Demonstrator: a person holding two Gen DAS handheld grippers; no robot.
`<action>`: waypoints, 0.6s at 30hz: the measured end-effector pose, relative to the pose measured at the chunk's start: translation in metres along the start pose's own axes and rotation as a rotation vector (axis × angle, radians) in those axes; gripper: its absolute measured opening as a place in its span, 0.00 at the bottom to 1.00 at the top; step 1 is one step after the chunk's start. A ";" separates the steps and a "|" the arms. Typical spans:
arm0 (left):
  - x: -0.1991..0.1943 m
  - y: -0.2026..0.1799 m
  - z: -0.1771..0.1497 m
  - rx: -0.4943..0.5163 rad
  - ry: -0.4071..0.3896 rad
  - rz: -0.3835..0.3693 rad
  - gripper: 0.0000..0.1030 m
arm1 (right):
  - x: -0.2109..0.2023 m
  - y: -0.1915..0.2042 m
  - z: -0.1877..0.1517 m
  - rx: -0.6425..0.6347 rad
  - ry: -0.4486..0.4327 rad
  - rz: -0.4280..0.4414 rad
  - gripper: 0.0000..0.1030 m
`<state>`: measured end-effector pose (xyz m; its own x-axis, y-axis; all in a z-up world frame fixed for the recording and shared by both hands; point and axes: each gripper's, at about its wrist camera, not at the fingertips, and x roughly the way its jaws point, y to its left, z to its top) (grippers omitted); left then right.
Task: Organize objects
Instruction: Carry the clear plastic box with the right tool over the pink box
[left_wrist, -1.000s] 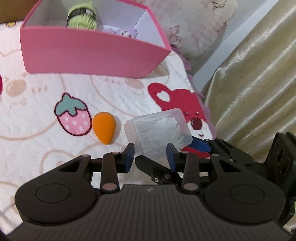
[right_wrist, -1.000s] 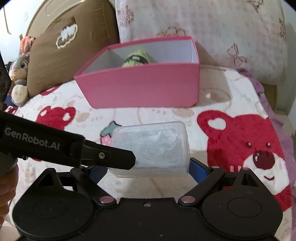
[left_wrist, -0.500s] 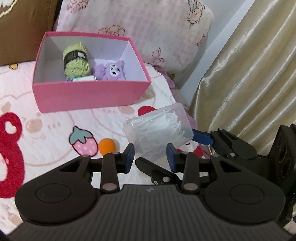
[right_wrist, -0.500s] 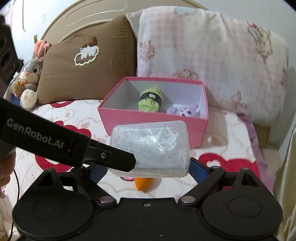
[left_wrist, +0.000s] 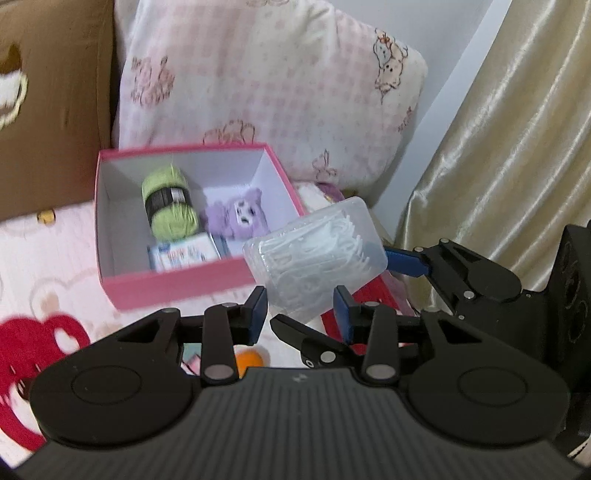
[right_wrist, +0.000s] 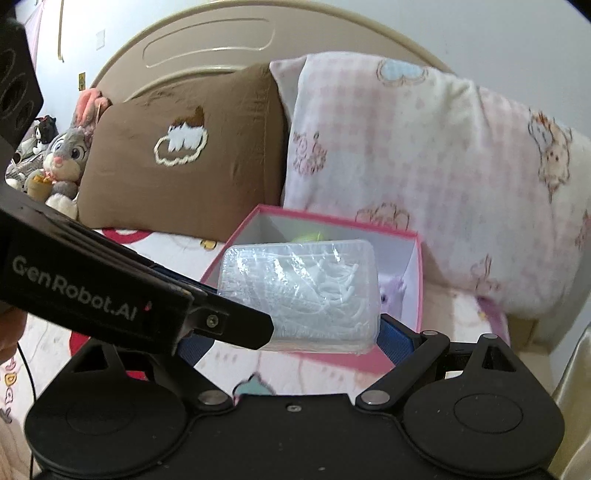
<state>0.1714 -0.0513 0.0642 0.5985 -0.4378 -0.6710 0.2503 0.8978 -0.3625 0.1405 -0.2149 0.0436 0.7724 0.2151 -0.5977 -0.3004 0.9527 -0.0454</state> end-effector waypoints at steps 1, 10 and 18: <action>0.001 0.000 0.009 0.010 0.000 0.011 0.36 | 0.003 -0.001 0.006 -0.010 -0.003 0.002 0.92; 0.035 0.019 0.067 0.006 0.021 0.028 0.36 | 0.050 -0.027 0.039 -0.009 -0.019 0.003 0.92; 0.089 0.050 0.117 -0.017 0.074 0.032 0.36 | 0.118 -0.054 0.064 0.057 0.016 0.045 0.92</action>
<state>0.3267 -0.0399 0.0620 0.5482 -0.4121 -0.7278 0.2186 0.9105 -0.3509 0.2841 -0.2276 0.0265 0.7498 0.2552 -0.6104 -0.3019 0.9529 0.0276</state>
